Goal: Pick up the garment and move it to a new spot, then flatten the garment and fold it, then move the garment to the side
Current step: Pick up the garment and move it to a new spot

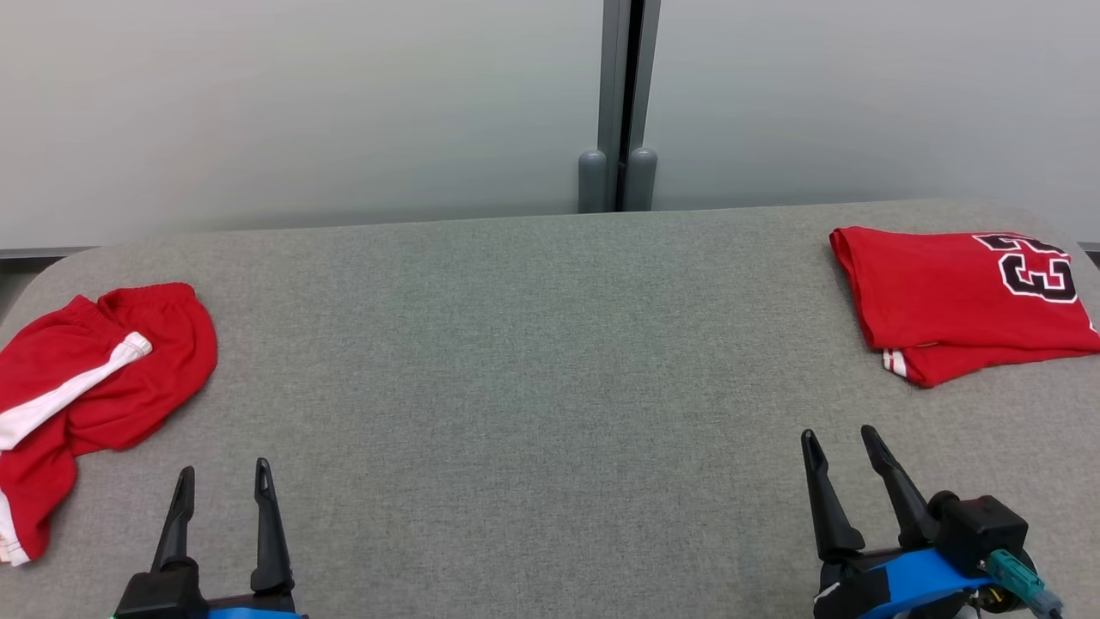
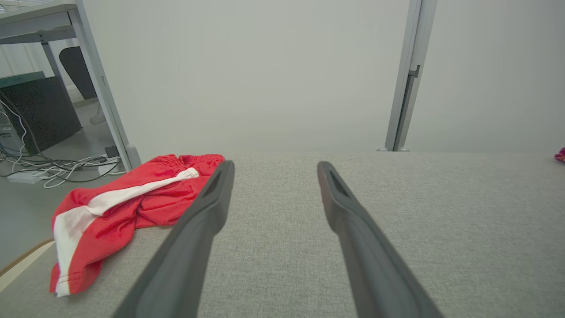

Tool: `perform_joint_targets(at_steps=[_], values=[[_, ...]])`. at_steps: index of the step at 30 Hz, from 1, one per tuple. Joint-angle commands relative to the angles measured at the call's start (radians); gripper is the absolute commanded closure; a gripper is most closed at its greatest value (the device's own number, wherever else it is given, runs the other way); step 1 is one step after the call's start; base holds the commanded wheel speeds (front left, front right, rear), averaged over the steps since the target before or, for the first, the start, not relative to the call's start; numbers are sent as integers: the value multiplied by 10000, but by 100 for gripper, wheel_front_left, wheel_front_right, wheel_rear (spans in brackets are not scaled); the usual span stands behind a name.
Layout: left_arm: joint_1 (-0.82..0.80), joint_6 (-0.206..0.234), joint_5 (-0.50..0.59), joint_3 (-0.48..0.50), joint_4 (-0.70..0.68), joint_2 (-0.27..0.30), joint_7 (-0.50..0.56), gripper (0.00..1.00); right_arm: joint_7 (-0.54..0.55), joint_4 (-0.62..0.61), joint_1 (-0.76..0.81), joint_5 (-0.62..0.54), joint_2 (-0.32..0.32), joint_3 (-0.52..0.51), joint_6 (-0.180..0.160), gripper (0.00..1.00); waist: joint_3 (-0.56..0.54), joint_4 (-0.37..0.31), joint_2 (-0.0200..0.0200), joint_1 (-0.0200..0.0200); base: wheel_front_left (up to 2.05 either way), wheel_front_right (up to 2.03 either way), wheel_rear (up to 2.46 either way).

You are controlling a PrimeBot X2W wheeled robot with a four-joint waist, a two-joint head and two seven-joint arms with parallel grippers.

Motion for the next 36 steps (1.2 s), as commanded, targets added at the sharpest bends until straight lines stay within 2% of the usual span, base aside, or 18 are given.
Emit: perform_joint_targets(at_steps=[1, 12, 36], values=[[-131, -51, 47, 40, 17, -1, -22, 0, -1, -7, 132, -89, 31, -30, 1, 0, 6, 15, -1, 0, 0, 0, 0], [-306, -33, 92, 229, -41, 18, -24, 0, -1, 14, -221, -52, 30, -61, 1, 0, 169, 654, -1, 0, 0, 0, 0], [-429, 34, 51, 399, -126, -33, -22, 0, -1, 242, -419, -97, -190, 190, 1, 0, 593, 3474, -1, 0, 0, 0, 0]])
